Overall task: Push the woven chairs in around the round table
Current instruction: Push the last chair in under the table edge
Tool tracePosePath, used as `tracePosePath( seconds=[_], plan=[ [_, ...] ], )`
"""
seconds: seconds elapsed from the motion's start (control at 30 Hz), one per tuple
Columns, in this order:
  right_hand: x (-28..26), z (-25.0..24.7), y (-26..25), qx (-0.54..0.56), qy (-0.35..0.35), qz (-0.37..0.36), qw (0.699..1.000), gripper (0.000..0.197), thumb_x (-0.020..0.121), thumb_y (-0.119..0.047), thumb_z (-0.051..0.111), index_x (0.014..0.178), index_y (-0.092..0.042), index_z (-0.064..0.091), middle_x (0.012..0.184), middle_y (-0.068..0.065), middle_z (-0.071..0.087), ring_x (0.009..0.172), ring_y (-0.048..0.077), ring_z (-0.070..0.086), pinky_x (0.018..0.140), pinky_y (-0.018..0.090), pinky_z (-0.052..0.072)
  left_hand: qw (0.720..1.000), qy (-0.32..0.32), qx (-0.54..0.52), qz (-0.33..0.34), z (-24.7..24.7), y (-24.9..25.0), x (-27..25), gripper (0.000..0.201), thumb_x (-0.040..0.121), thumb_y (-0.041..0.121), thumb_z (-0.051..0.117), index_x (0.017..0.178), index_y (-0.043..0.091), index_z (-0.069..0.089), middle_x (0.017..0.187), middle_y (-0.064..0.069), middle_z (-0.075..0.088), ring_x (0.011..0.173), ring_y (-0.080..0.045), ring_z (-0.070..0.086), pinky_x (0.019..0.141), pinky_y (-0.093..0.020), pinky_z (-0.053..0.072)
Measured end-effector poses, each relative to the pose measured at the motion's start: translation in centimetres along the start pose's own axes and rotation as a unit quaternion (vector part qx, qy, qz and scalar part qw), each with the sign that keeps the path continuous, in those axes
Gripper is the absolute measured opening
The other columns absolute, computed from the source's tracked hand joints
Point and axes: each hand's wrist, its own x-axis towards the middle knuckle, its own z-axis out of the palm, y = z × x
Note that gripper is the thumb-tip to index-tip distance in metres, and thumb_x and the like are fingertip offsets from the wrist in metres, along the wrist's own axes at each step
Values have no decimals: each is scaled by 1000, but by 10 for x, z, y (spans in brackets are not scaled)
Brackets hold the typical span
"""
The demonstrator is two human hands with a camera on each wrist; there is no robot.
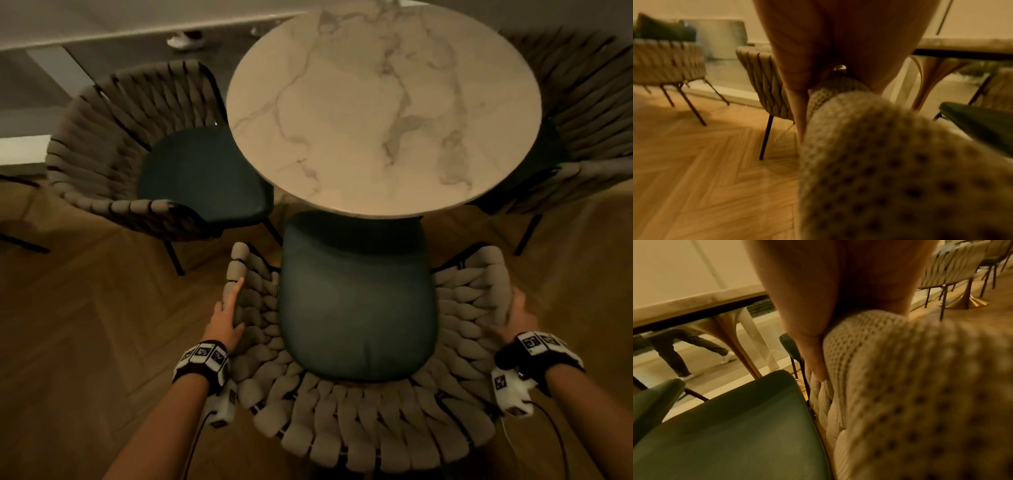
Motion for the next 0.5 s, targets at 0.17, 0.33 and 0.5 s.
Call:
tracePosePath(
  seconds=[0.17,0.33,0.5],
  plan=[
    [-12,8,-2,-39,-13,7,999,90,79,-5,70,144,-14,8,114,38,54,93,51,58,76,49,49,1000,-4,-11,16,-9,-15,5,98,86,9,60,137,57,-9,131,-22,41,114,-42,52,100,-55,43],
    [-26,17,2,-39,-25,-2,999,93,77,-5,71,142,-16,6,117,34,54,96,48,59,75,41,46,1000,-7,4,8,-18,-17,5,98,87,10,59,137,57,-10,128,-22,43,112,-42,53,98,-58,44],
    [-15,0,9,-48,-20,2,999,87,77,-5,69,140,-15,10,105,32,56,76,39,56,68,41,47,1000,-11,-4,19,-4,-2,-7,97,88,11,59,136,58,-11,127,-20,43,109,-42,53,95,-56,45]
  ],
)
